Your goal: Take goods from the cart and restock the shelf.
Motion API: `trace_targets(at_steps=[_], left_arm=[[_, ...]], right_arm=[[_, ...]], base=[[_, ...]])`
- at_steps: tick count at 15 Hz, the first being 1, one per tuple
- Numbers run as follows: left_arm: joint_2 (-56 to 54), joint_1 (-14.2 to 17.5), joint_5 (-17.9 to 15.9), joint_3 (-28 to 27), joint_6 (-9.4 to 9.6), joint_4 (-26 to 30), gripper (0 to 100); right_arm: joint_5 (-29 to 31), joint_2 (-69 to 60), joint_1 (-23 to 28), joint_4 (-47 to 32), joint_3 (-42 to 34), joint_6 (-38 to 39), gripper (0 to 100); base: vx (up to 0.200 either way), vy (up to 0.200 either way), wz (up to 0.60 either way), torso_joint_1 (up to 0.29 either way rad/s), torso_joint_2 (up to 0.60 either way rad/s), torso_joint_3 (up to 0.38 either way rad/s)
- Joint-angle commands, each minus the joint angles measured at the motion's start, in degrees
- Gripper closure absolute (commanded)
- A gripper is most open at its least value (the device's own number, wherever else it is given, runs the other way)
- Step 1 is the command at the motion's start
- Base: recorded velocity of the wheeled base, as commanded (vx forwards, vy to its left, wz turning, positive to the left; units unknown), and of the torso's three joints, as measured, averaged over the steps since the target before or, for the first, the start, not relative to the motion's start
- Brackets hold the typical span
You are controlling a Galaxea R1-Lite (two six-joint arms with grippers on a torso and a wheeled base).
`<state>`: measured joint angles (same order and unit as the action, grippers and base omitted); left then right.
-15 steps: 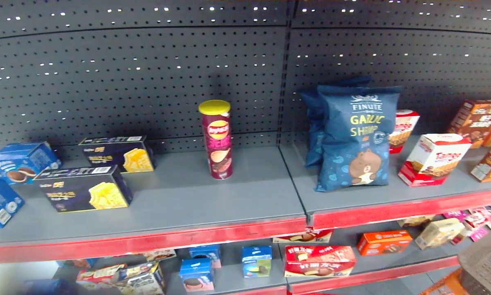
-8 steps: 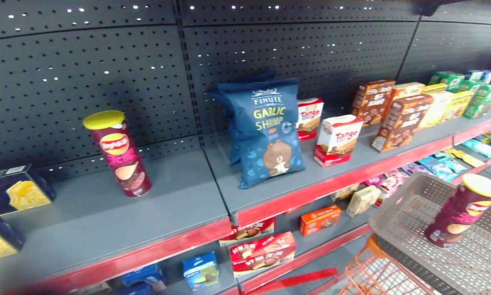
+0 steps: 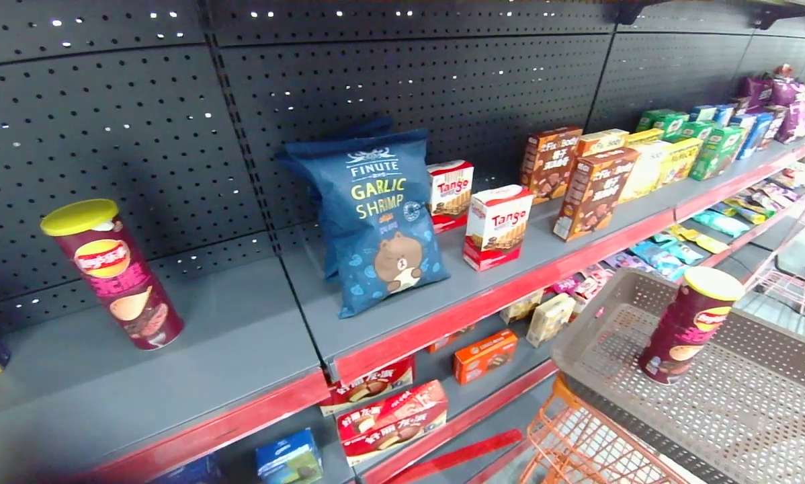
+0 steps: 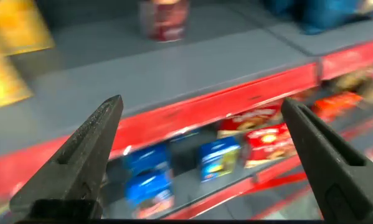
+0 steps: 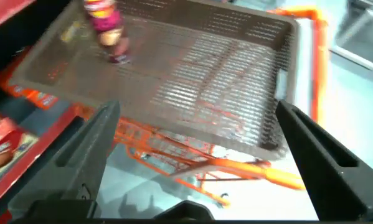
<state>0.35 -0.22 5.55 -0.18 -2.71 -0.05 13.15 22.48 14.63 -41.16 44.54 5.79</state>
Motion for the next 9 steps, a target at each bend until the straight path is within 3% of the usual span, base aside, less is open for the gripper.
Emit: trace_targets(at_steps=[1,9], left_arm=[[0.09,0.04,-0.01,0.01,-0.02,-0.04,0],[0.09,0.04,-0.01,0.01,-0.02,-0.04,0]], right_arm=[[0.03,0.02,-0.04,-0.07,-0.34,0.01,0],[-0.06,-0.07,-0.04,0.02,-1.04,0.01,0]], base=[[0.0,0.0,0.0,0.0,0.0,0.0],[0.0,0.0,0.0,0.0,0.0,0.0]])
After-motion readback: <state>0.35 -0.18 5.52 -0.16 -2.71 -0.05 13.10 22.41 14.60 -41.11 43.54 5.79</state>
